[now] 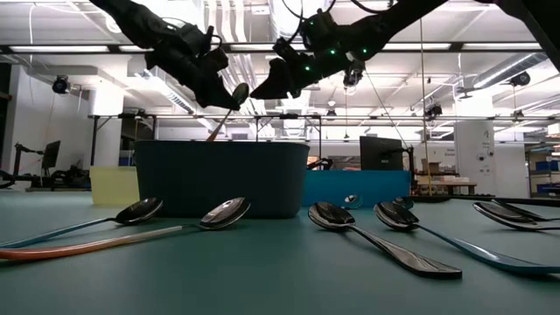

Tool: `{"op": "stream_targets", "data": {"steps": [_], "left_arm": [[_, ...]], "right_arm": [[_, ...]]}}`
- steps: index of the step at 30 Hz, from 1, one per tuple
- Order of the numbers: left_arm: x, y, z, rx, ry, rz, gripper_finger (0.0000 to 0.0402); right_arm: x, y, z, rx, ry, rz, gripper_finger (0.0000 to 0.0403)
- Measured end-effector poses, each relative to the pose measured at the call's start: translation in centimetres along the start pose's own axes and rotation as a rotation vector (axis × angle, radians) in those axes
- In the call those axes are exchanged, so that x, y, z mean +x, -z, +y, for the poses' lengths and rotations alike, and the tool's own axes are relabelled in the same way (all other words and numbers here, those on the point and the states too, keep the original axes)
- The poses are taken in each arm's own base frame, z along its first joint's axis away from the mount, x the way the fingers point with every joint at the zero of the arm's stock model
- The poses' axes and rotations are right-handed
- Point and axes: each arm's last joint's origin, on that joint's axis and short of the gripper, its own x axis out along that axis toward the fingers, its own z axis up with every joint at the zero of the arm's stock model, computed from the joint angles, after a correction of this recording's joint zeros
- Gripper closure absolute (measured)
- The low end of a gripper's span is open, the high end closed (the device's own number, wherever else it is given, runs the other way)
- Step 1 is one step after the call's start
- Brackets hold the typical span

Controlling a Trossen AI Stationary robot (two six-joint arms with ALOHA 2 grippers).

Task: Sort silverware by color (type)
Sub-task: Put the orange spoon into the blue bin

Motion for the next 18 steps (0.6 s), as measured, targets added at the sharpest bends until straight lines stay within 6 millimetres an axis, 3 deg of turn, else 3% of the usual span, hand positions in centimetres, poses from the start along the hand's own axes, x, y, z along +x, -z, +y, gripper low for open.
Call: {"op": "stream_targets", "data": {"steps": [8,18], "left_arm": [[0.4,-0.6,-0.6,-0.038,0.017,-0.037,0.0401],[0.7,-1.5,-1.1,-0.048,0.045,-0.100,0.0401]], "right_arm": [[0.0,-0.7,0.2,-0.049,-0.048,-0.085,0.0198],[0.0,-0.9,0.3,-0.069,-0.090,-0.122,0.0233]]}}
